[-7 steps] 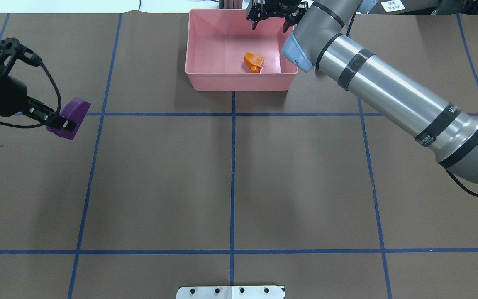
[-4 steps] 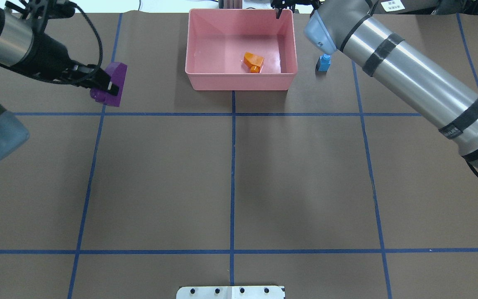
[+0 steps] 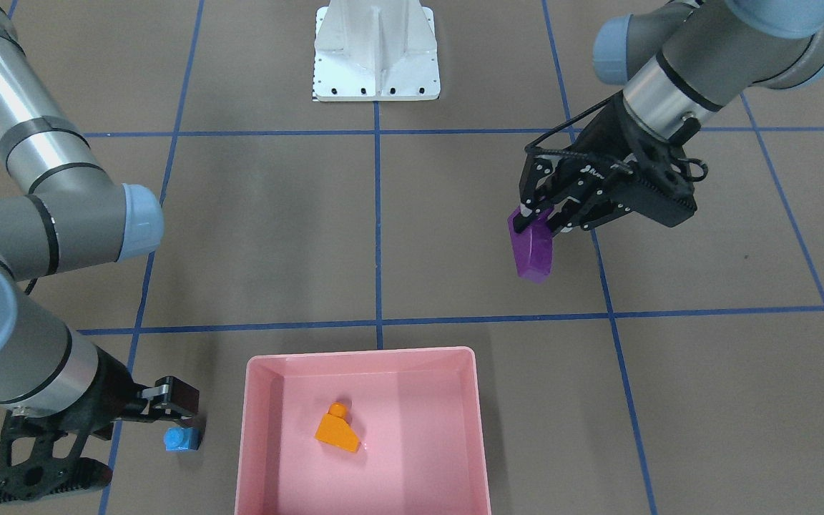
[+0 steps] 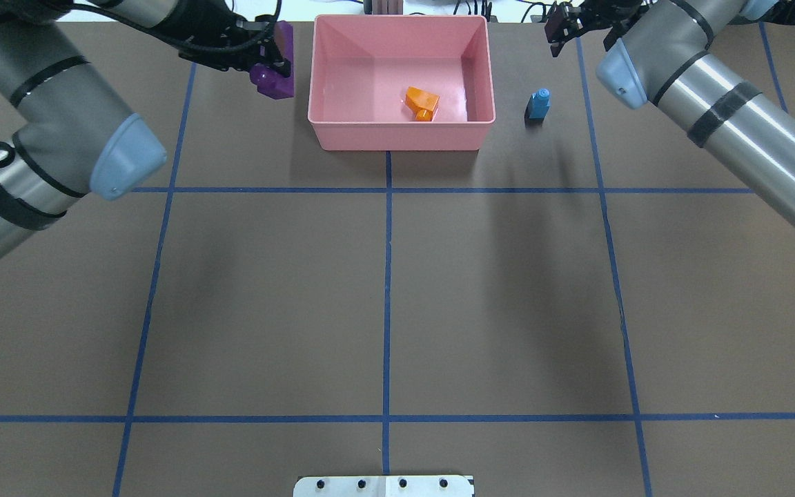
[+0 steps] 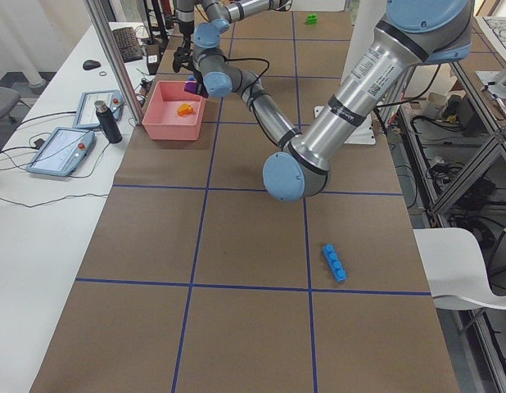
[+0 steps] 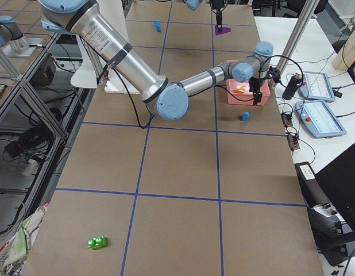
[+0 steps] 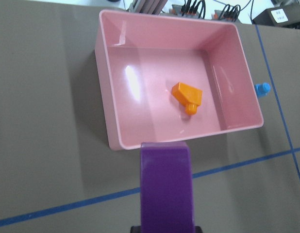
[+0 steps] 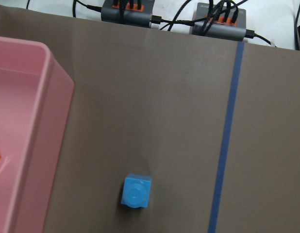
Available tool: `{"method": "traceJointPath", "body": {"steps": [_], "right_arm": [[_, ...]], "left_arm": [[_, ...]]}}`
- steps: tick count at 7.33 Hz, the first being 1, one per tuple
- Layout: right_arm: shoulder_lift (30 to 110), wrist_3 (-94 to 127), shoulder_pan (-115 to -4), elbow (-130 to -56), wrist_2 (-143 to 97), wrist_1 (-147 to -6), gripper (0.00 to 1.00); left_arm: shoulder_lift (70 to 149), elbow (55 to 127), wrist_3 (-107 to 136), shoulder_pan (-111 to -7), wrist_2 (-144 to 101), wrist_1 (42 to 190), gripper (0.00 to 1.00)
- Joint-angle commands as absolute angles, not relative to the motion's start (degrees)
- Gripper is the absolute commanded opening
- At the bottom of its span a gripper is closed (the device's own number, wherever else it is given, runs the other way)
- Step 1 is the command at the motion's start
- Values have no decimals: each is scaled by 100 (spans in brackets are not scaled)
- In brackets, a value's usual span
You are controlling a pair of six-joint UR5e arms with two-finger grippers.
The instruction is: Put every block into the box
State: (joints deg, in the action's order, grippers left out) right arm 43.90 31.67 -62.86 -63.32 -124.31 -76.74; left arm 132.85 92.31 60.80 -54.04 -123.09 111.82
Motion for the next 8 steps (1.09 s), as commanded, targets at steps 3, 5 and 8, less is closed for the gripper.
{"method": "traceJointPath", "body": {"steps": [3,5,8], "right_arm": [[4465,3050,-6083,-6022,-12261,-7158,100],[4299,3067,-5890,-5635,-12034,-6839,100],[3886,3303,-5679,-4748,-11892,-6109,100]], "left_arm": [[14790,7343,6302,-4766,-10384,11276,0],[14897,6745,6424,-4615,-9829,11871,0],[15012,6460,6416,-4614,-9703,11988,0]]}}
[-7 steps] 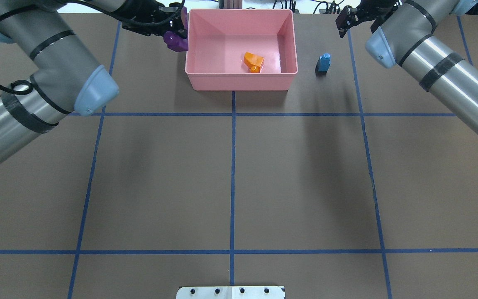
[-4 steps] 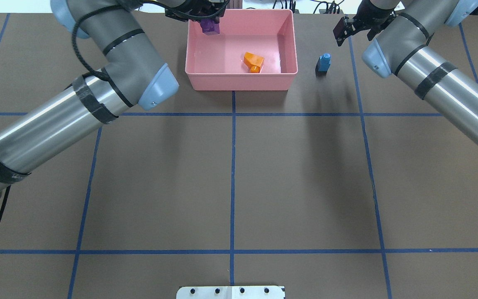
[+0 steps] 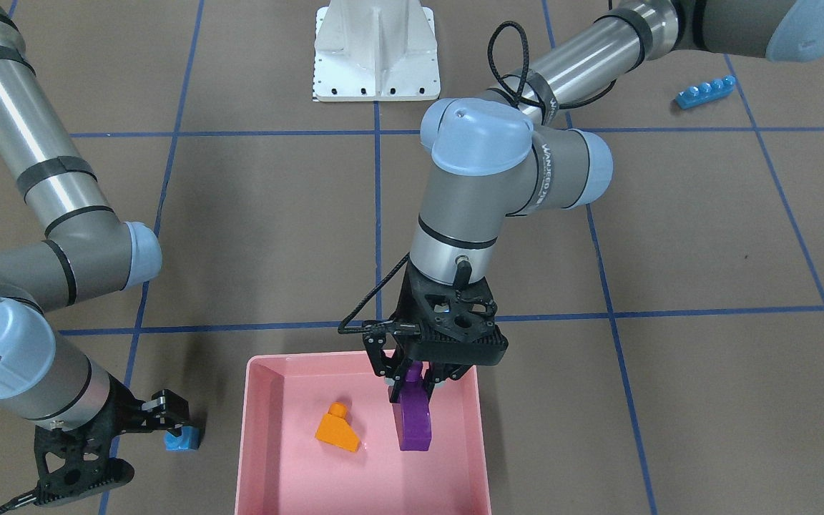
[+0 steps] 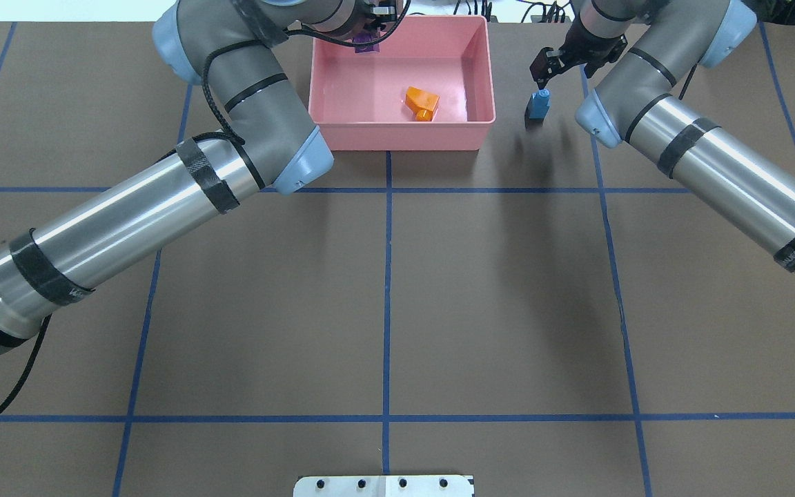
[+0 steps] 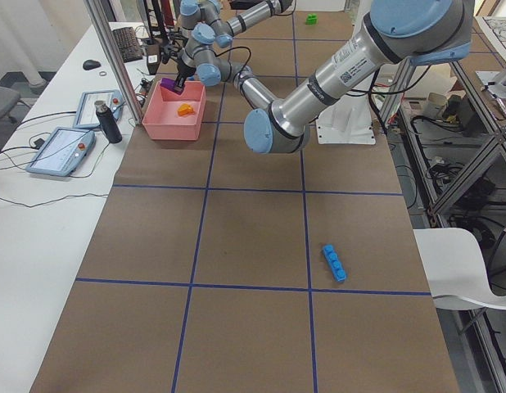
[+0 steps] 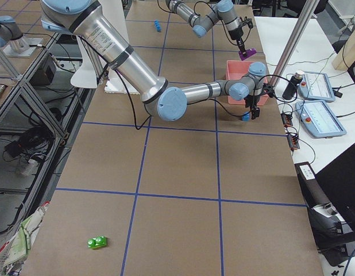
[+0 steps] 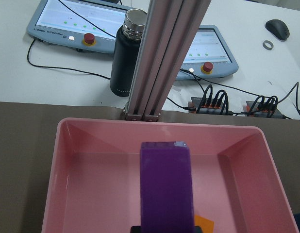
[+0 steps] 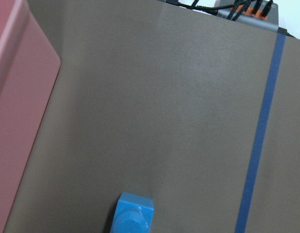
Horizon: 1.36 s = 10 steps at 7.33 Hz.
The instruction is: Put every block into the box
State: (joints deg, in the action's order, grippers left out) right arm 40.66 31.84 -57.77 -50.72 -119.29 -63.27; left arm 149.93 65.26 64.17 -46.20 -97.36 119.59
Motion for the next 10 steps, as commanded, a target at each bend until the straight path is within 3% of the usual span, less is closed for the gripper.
{"method": "traceJointPath", "body": {"steps": [1,4,5,6,7,8,10], "right_arm": [[3850,3313,-5565,-4685,-11796,-6100,100],[3858,3322,-5423,-4422,-11619,-5977,99],[3850,3331,-5405,-4360,-11610,-5968,90],[3858,3531,-5405,-4359,-11576,-5959,58],[3850,3620,-5405,-4359,-11575,-5968,22],[3824,3621,-5414,-4368,-11575,-5968,0],[3710,3638,-5510,-4394,-11627,-5968,0]], "left_arm": [[15012,6451,6425,-4614,-9703,11980,0],[15047,6241,6425,-4571,-9485,11997,0],[15169,6040,6425,-4553,-9440,11997,0],[15196,6029,6503,-4553,-9439,11988,2],[15188,6003,6539,-4570,-9439,11997,82],[15196,6012,6730,-4562,-9439,11997,100],[15205,6038,7259,-4562,-9448,11997,100]]}}
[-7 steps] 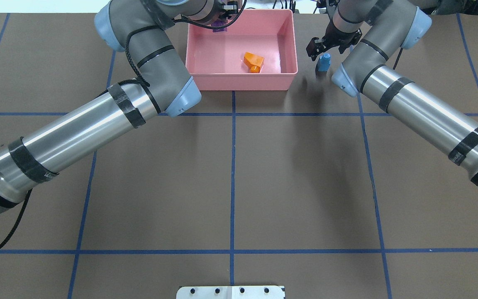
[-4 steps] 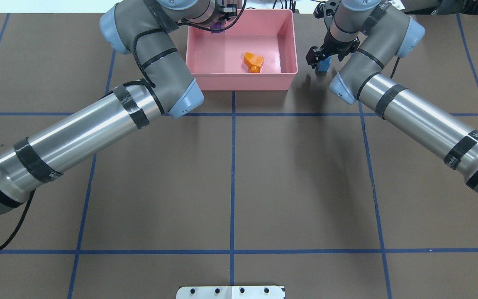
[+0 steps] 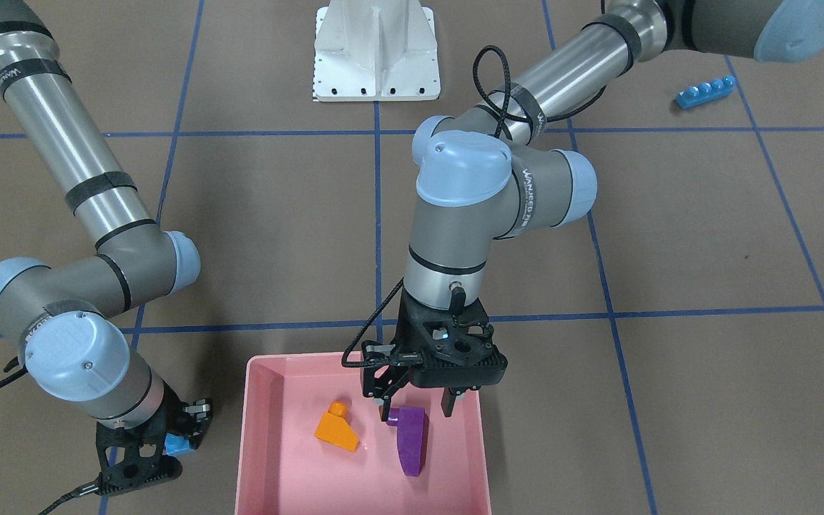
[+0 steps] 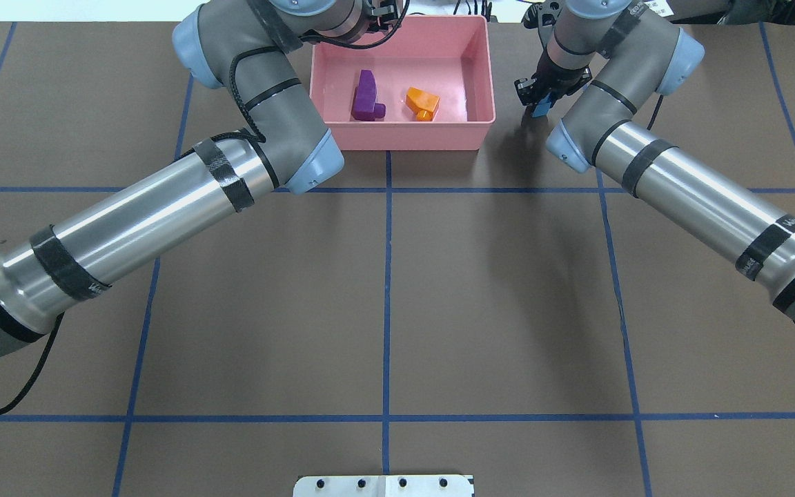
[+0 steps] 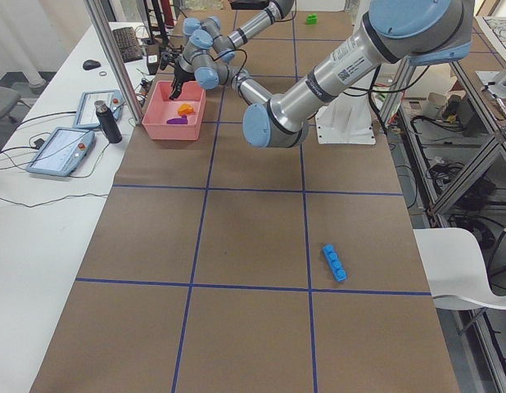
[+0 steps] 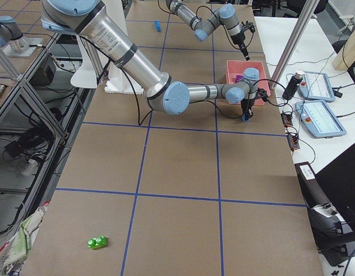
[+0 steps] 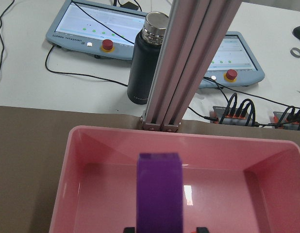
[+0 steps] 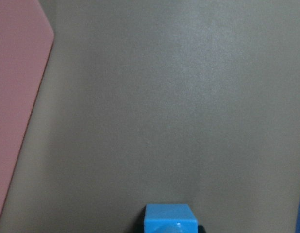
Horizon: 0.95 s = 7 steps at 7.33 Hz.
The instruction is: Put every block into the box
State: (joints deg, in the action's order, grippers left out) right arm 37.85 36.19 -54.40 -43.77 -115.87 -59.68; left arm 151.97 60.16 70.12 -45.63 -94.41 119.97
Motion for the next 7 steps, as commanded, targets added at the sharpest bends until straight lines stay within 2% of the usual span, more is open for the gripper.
{"method": "traceJointPath", "body": {"steps": [1,3,4,6,7], "right_arm": [[3674,3639,-5728,-4508,-11854,-5976,0],[3674,3726,-6089,-5007,-12547,-6142,0],[3622,3787,-6143,-5393,-12638,-6657,0],[3158,4582,-6100,-5423,-12639,-6847,0],[3060,4640,-6004,-5405,-12578,-6829,0]], "left_arm": [[15205,6195,7321,-4588,-9535,11988,100],[15153,6572,7244,-4701,-10295,11395,100],[15031,6887,6833,-4841,-10588,10860,99],[14401,8062,5876,-4860,-10670,9438,99],[13779,8764,5427,-4860,-10679,9048,99]]}}
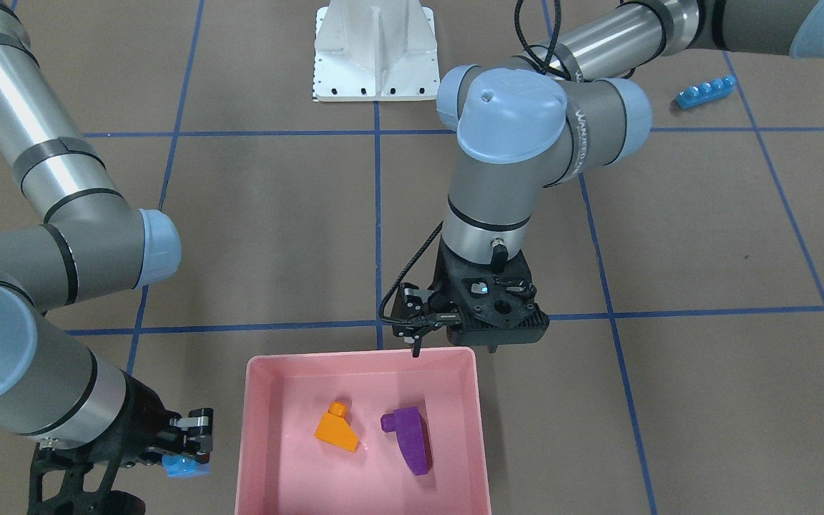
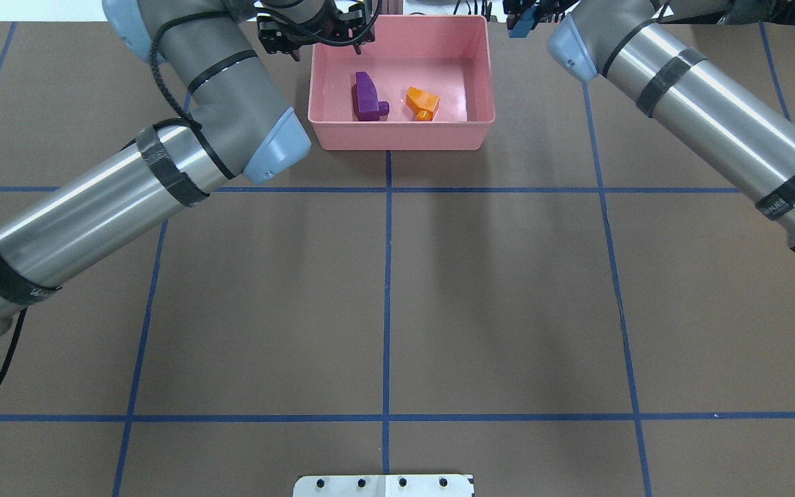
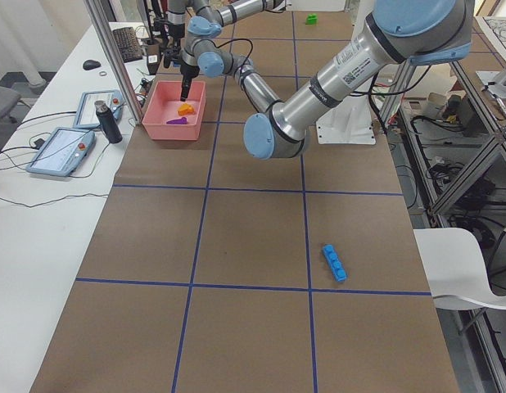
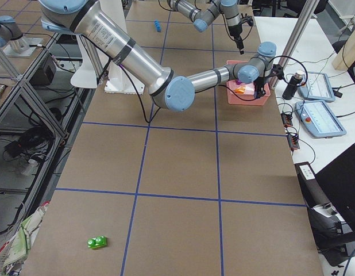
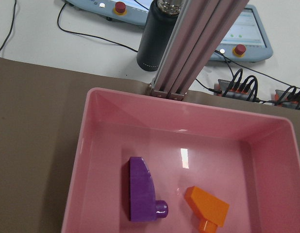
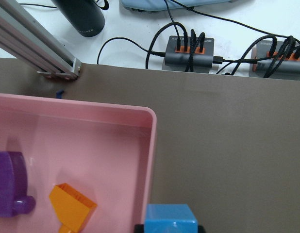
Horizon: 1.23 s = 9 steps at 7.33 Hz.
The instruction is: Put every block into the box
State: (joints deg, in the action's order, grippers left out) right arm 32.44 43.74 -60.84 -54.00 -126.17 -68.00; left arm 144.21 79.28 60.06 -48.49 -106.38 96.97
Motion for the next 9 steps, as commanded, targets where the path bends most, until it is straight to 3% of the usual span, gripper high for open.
{"method": "traceJointPath", "body": {"steps": [1,4,6,7,8,9], "right_arm": [[2972,4641,-5881,-5370,-12386,-6812,0],[2699,4658,-5468,-4959,-11762,-6498,0],[2698,4685,-5274,-4773,-11497,-6127,0],[2698,4772,-5247,-4772,-11496,-6126,9],[2698,5016,-5221,-4772,-11435,-6126,80],[2698,5045,-5212,-4772,-11417,-6135,99]], "left_arm": [[13024,9450,5084,-4860,-10801,8835,99],[10782,11341,3828,-4860,-11125,8413,99],[9874,12196,3133,-4860,-11285,8192,99],[9540,12373,2642,-4860,-11294,8191,99],[9101,12575,1967,-4860,-11346,8200,100],[8740,12708,1551,-4860,-11556,8200,100]]}}
